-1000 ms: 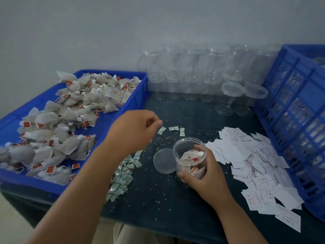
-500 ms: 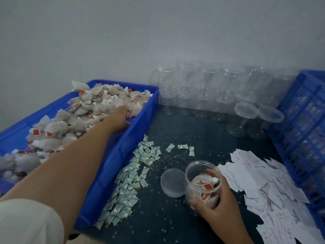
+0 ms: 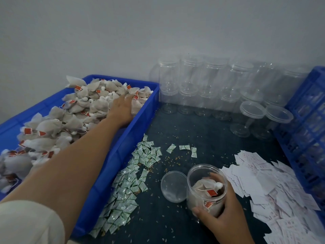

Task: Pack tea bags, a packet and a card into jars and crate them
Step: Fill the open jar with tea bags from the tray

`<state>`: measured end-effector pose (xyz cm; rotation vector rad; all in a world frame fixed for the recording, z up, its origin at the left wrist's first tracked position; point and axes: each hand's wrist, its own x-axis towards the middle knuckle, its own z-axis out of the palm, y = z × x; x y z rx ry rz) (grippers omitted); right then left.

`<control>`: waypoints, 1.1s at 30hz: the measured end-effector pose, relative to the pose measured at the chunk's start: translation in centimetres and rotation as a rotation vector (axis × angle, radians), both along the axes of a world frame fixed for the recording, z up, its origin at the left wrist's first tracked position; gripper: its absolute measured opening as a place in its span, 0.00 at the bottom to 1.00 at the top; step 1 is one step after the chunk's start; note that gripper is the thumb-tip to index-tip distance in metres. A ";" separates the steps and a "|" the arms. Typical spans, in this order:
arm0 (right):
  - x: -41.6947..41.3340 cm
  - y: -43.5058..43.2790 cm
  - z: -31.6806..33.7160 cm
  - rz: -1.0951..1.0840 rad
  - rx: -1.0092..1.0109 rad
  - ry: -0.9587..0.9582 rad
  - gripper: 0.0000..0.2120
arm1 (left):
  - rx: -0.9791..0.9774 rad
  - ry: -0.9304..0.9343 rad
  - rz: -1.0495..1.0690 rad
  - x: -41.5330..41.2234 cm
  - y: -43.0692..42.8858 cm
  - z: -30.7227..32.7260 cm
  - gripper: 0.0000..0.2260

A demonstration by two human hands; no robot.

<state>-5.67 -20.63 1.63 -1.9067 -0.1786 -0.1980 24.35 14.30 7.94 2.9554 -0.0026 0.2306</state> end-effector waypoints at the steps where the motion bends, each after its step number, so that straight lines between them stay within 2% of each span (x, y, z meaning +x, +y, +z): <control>1: 0.0 0.0 0.1 0.000 -0.004 0.003 0.40 | 0.022 0.013 0.101 -0.2 0.6 -0.3 0.48; 3: 0.0 0.1 0.2 0.001 -0.009 0.009 0.40 | -0.007 0.116 0.339 -0.3 2.2 -0.8 0.58; 4: 0.1 0.1 0.1 -0.002 -0.007 0.009 0.40 | -0.047 0.185 0.430 -0.3 3.0 -0.9 0.59; 5: 0.1 0.1 0.1 -0.006 -0.004 0.007 0.39 | -0.077 0.248 0.466 -0.5 3.7 -1.1 0.55; 6: 0.1 0.0 0.0 -0.009 -0.004 0.006 0.39 | -0.084 0.281 0.460 -0.9 4.3 -1.5 0.45; 8: 0.1 0.0 0.0 -0.012 -0.006 0.003 0.39 | -0.011 0.228 0.414 -1.7 5.2 -2.3 0.21; 9: 0.2 0.0 0.0 -0.011 -0.010 0.000 0.39 | 0.018 0.200 0.420 -2.0 5.5 -2.5 0.15; 10: 0.2 0.0 0.0 -0.010 -0.012 -0.002 0.39 | 0.036 0.193 0.430 -2.2 5.8 -2.5 0.14; 13: 0.2 0.0 -0.1 -0.010 -0.021 0.005 0.39 | 0.093 0.259 0.414 -2.9 5.8 -1.5 0.20; 17: 0.1 0.0 -0.1 -0.020 -0.004 0.029 0.39 | 0.321 0.313 0.432 -4.1 6.6 -1.2 0.15; 19: 0.1 0.0 -0.1 -0.024 0.003 0.035 0.39 | 0.335 0.404 0.451 -4.3 7.0 -1.0 0.15; 23: 0.0 -0.1 -0.5 -0.022 0.003 0.050 0.41 | 0.251 0.420 0.425 -5.2 6.9 0.4 0.15; 26: -0.1 -0.1 -0.3 -0.022 0.004 0.045 0.41 | 0.151 0.252 0.340 -6.2 6.1 2.6 0.16; 31: -0.2 0.0 -0.2 -0.028 0.019 0.040 0.39 | -0.380 -0.085 0.171 -9.8 1.8 8.6 0.13; 33: -0.3 0.0 -0.2 -0.017 0.020 0.042 0.39 | -0.542 -0.140 0.069 -12.4 -0.9 10.8 0.18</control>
